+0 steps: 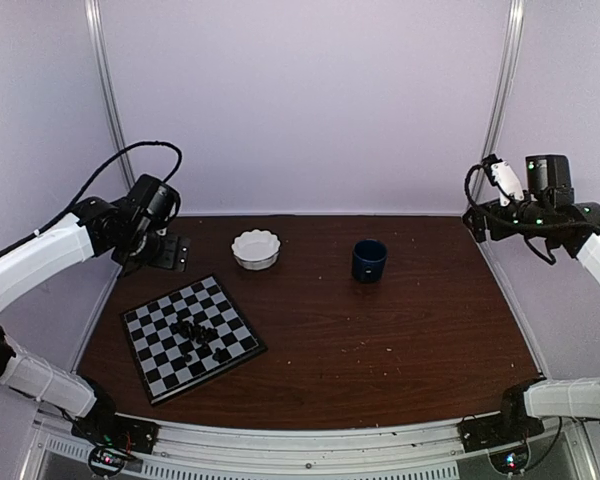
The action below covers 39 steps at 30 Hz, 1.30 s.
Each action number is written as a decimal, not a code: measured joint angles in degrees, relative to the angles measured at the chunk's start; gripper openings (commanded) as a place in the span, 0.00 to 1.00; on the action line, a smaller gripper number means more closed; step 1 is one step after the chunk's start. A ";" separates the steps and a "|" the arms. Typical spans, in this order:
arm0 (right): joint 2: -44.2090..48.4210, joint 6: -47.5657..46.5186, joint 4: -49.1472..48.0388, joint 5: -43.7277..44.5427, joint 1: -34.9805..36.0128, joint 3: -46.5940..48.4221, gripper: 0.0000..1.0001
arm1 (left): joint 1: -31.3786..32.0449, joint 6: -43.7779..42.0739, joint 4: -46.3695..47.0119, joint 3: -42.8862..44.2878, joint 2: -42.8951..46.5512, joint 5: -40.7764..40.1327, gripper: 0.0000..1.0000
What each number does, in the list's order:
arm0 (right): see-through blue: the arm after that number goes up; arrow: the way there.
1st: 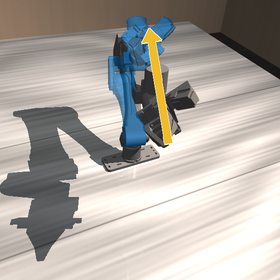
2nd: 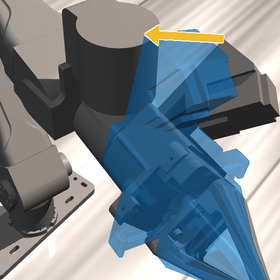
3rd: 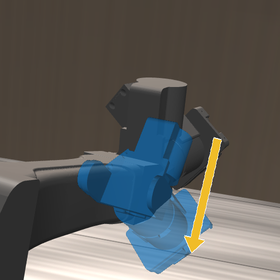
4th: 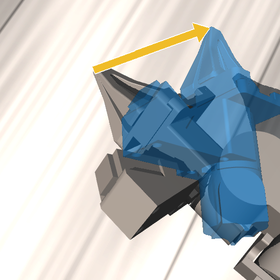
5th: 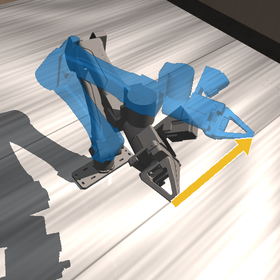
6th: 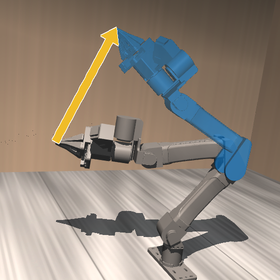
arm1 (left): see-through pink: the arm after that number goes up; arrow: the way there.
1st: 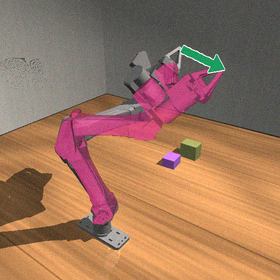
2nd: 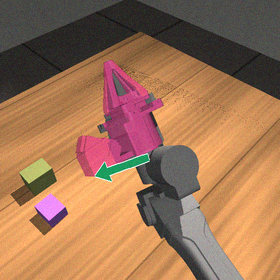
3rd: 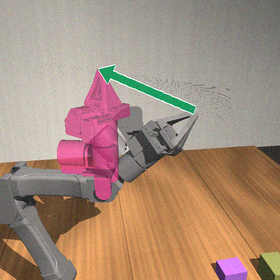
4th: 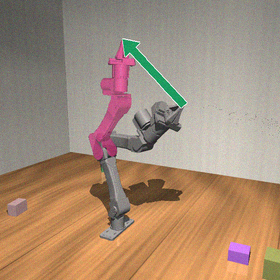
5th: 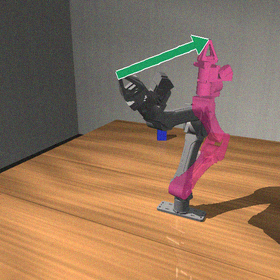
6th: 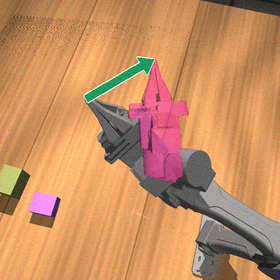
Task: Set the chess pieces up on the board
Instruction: Position the chessboard at the center of the board.
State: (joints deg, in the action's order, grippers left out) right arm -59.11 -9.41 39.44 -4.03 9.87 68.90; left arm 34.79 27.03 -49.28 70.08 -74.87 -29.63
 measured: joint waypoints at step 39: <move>-38.75 -20.26 -4.28 -21.07 33.46 3.34 0.65 | -46.36 14.43 8.00 -25.99 -1.22 23.41 0.97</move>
State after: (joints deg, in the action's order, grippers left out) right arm -97.86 -29.67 35.16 -25.10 43.33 72.25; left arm -11.57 41.45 -41.28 44.10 -76.09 -6.22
